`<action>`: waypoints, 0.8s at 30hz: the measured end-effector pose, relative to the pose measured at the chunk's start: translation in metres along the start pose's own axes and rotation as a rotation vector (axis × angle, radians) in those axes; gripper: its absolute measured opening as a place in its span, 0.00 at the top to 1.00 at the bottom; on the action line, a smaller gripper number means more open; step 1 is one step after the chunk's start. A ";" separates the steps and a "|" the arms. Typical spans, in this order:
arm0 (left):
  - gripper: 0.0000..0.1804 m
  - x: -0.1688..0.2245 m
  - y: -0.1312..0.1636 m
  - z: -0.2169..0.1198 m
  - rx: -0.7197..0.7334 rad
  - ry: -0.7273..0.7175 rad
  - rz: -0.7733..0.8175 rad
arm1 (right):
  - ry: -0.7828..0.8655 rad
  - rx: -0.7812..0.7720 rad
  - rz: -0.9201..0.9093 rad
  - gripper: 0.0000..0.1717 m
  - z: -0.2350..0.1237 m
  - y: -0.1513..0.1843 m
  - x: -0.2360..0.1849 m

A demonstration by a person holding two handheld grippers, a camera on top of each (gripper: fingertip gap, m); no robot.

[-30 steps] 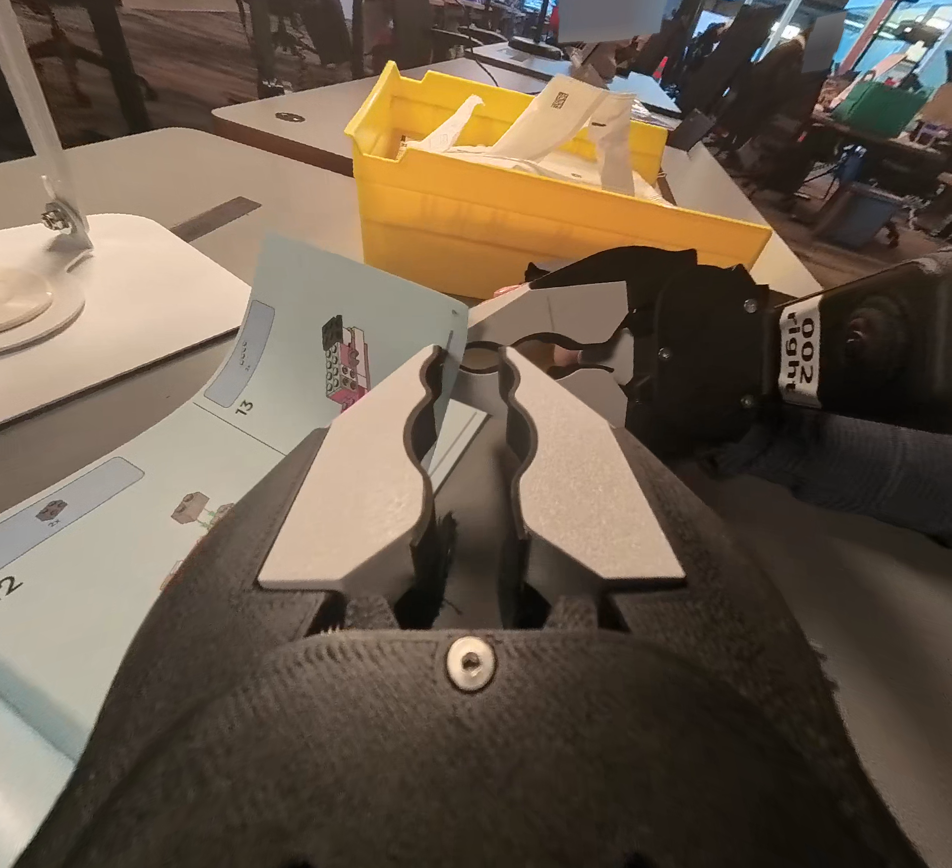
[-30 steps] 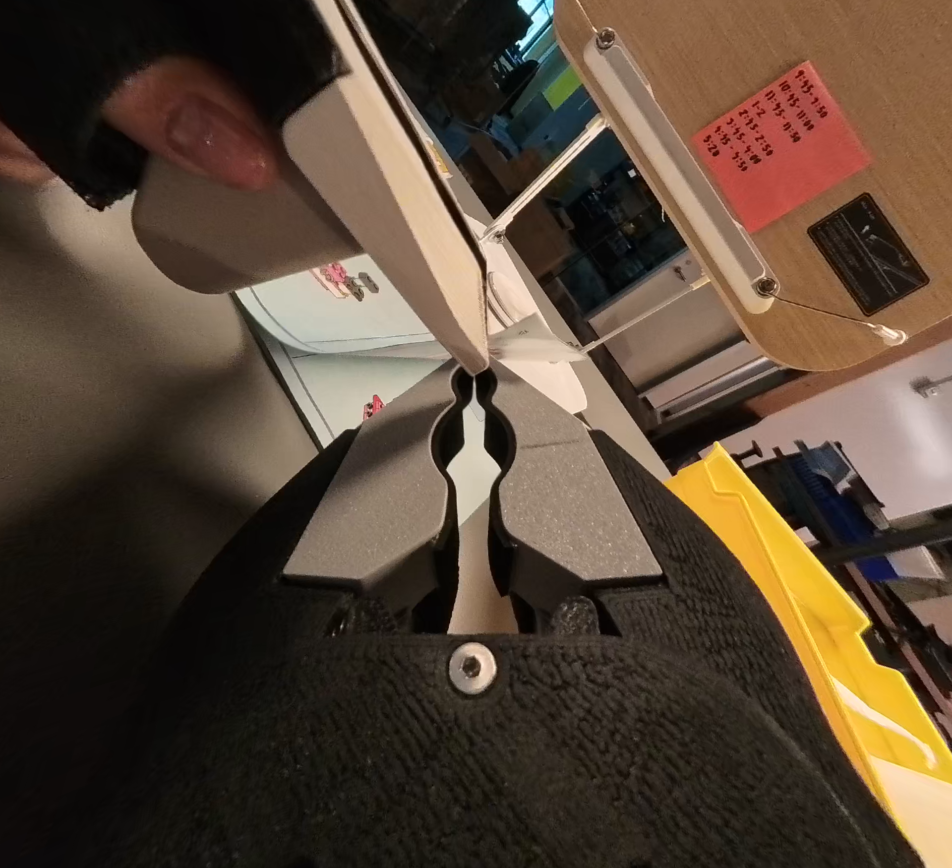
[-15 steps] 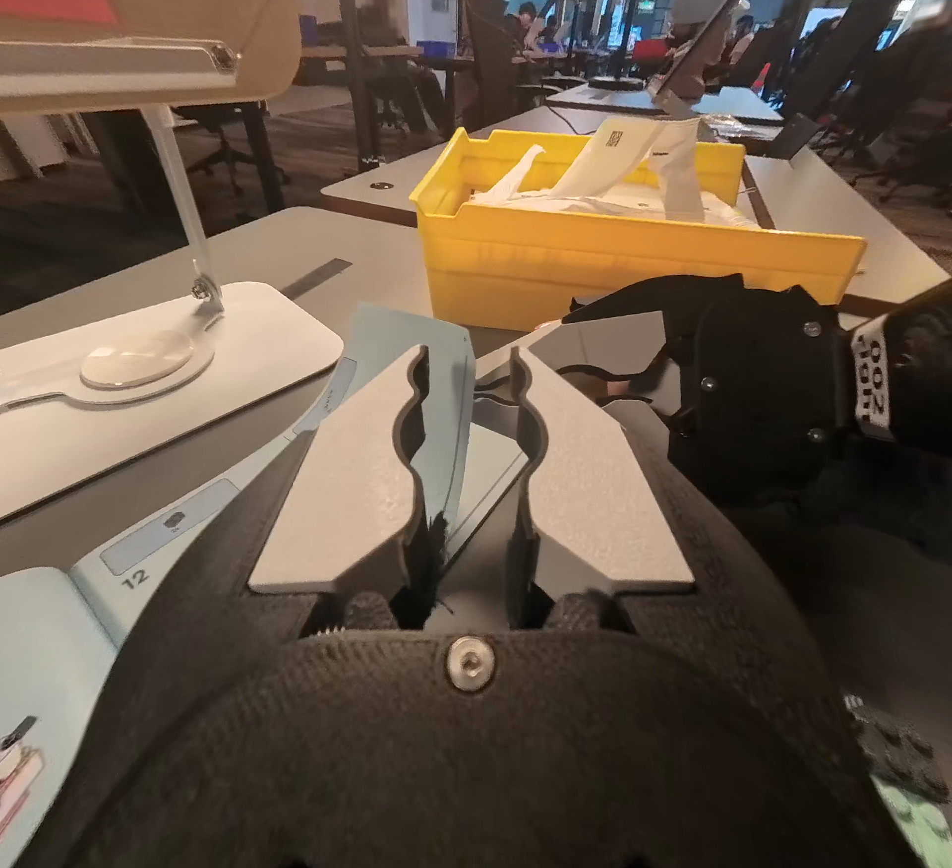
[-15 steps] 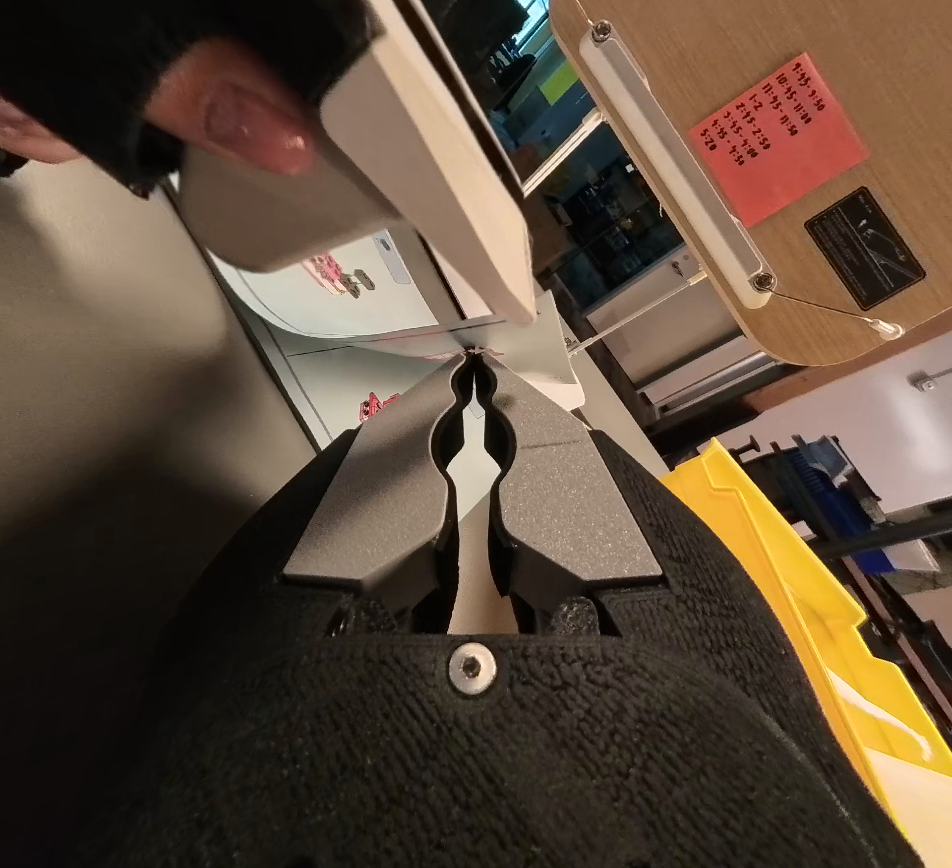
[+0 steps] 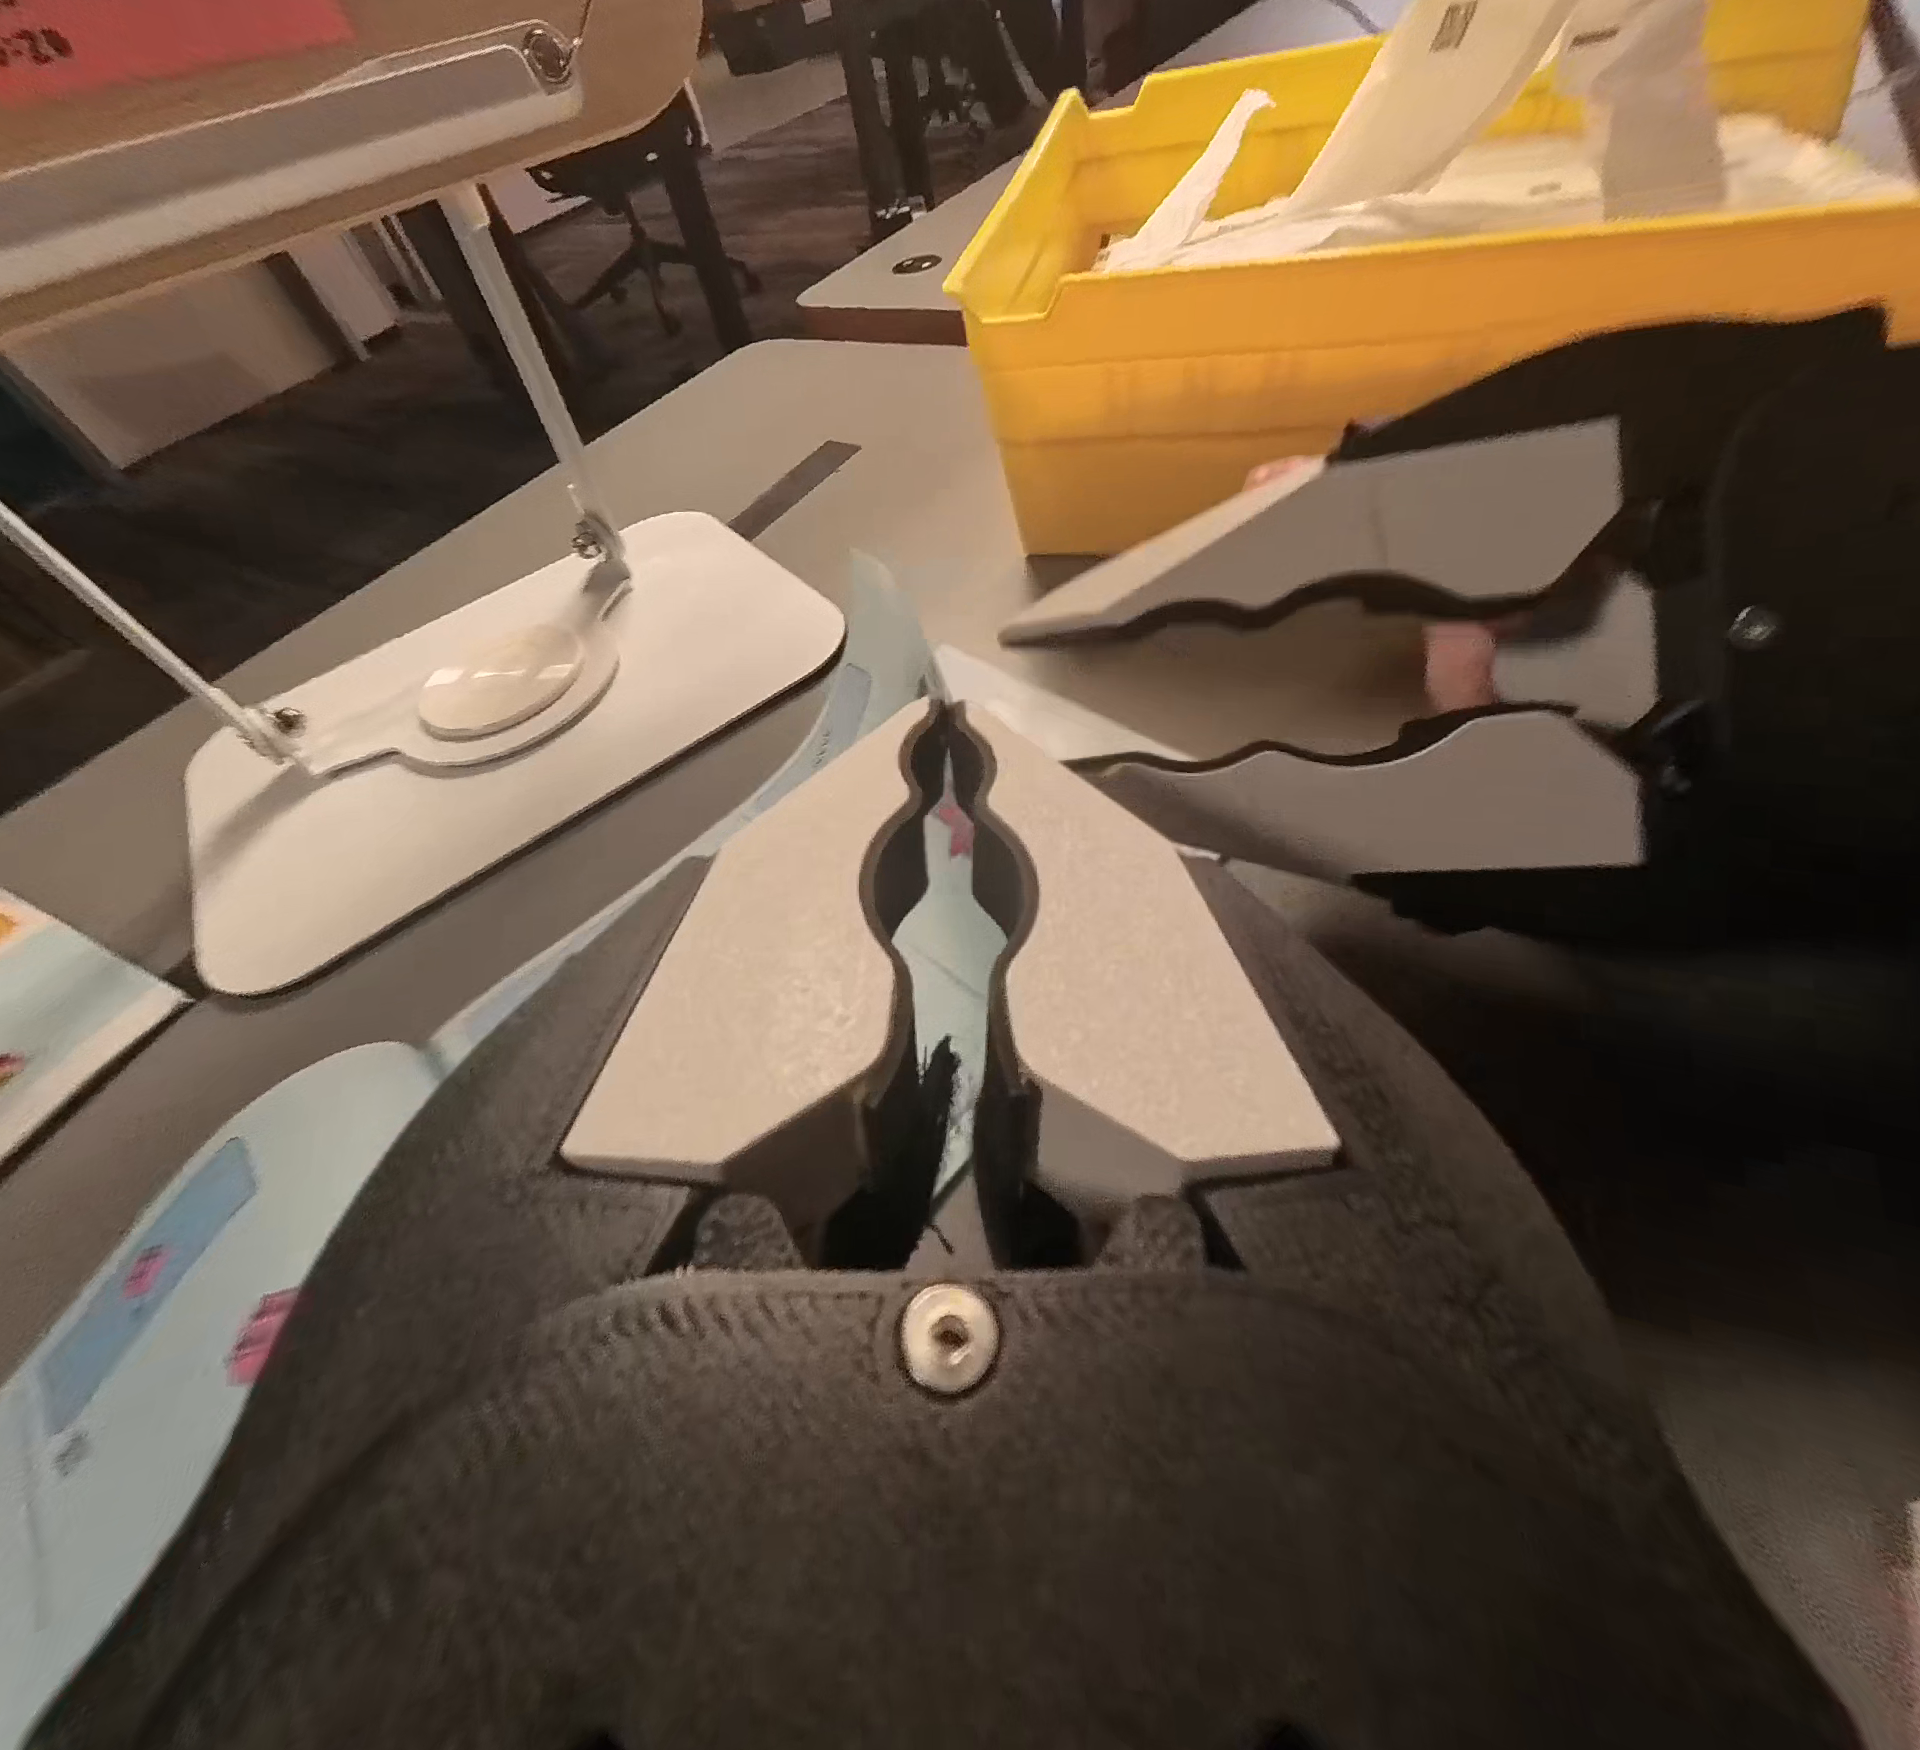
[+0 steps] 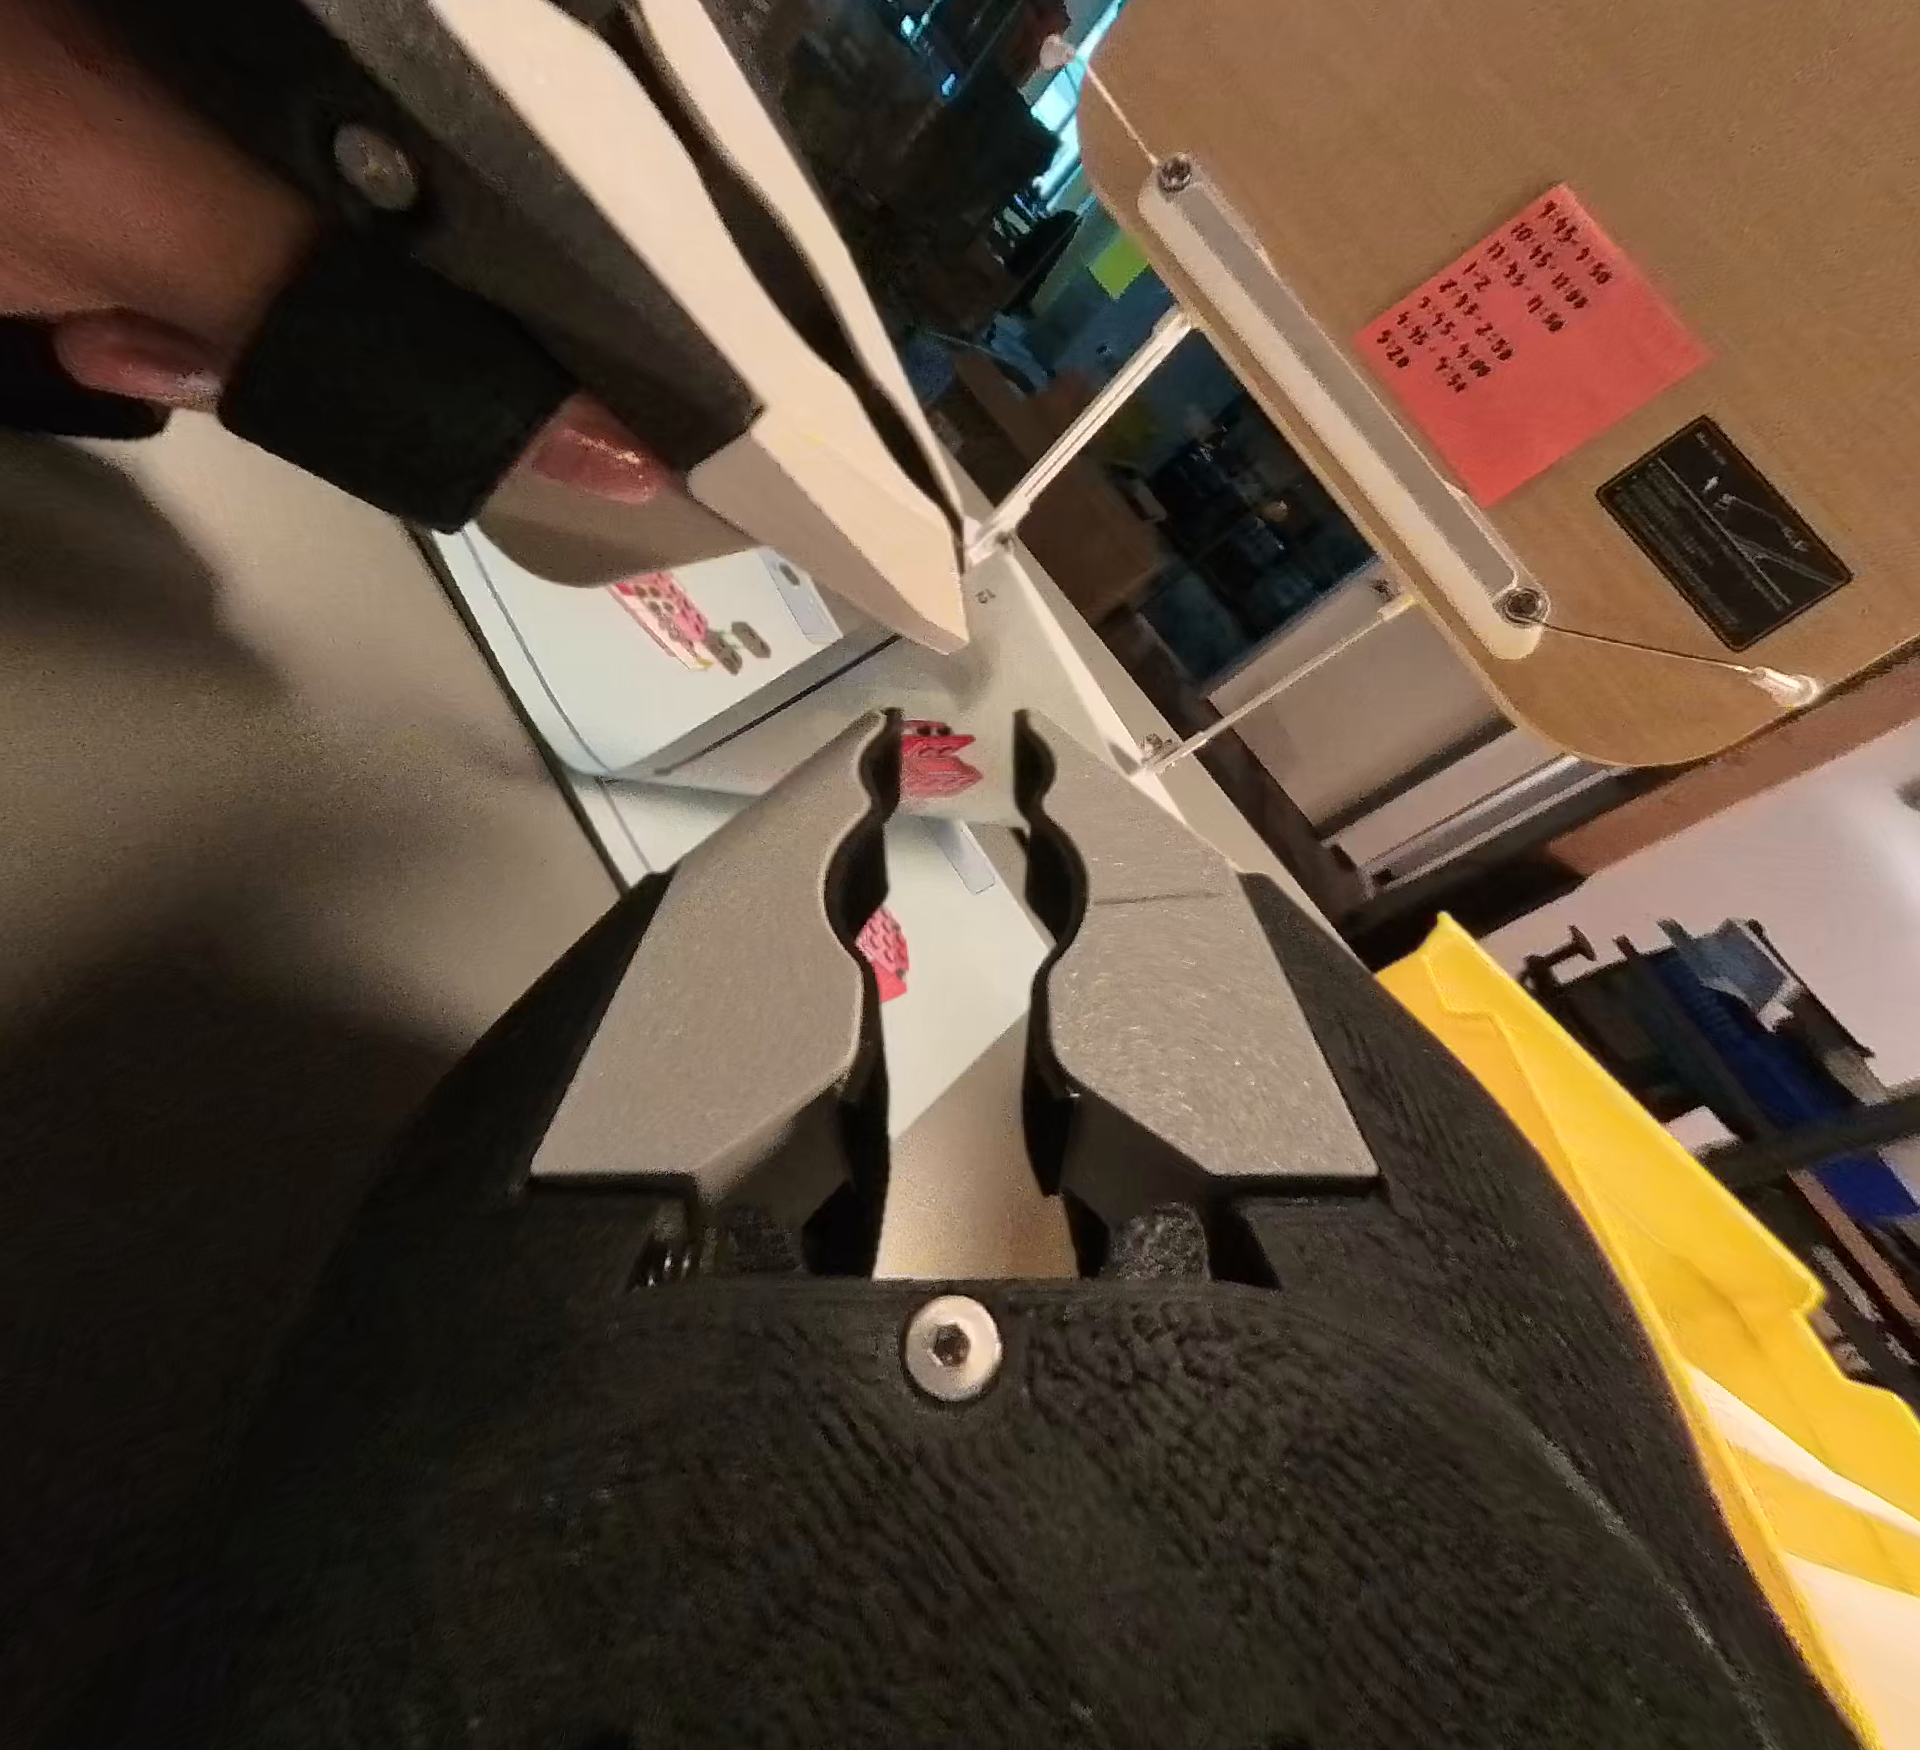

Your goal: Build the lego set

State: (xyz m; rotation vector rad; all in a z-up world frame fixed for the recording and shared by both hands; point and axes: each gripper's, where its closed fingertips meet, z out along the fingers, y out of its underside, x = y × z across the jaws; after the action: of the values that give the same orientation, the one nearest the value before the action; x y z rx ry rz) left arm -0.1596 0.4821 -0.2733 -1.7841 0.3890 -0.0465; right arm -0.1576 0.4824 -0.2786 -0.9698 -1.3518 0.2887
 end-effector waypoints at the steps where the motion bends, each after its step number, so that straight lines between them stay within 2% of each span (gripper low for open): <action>1: 1.00 -0.001 0.001 -0.001 -0.006 -0.004 0.043 | -0.005 0.019 0.006 0.84 -0.001 -0.003 0.000; 5: 1.00 0.000 0.004 -0.006 -0.022 -0.033 0.256 | -0.053 0.082 -0.032 0.74 -0.003 -0.016 -0.011; 8: 1.00 0.004 0.006 -0.007 -0.035 -0.051 0.409 | -0.069 0.088 -0.091 0.71 -0.004 -0.019 -0.019; 10: 1.00 0.009 0.008 -0.006 -0.037 -0.038 0.449 | -0.076 0.091 -0.119 0.71 -0.004 -0.020 -0.022; 17: 1.00 0.016 0.006 -0.004 -0.020 0.042 0.299 | -0.061 0.062 -0.119 0.70 -0.002 -0.015 -0.019; 21: 1.00 0.003 0.001 -0.008 0.005 0.016 0.180 | -0.089 0.054 -0.011 0.65 -0.003 -0.013 -0.016; 24: 1.00 -0.008 -0.005 -0.013 0.047 -0.003 0.087 | -0.094 0.023 0.070 0.65 -0.002 -0.009 -0.012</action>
State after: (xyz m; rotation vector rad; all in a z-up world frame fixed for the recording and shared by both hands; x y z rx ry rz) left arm -0.1694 0.4731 -0.2632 -1.7186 0.4601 0.0083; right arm -0.1618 0.4683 -0.2804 -0.9958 -1.3987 0.4063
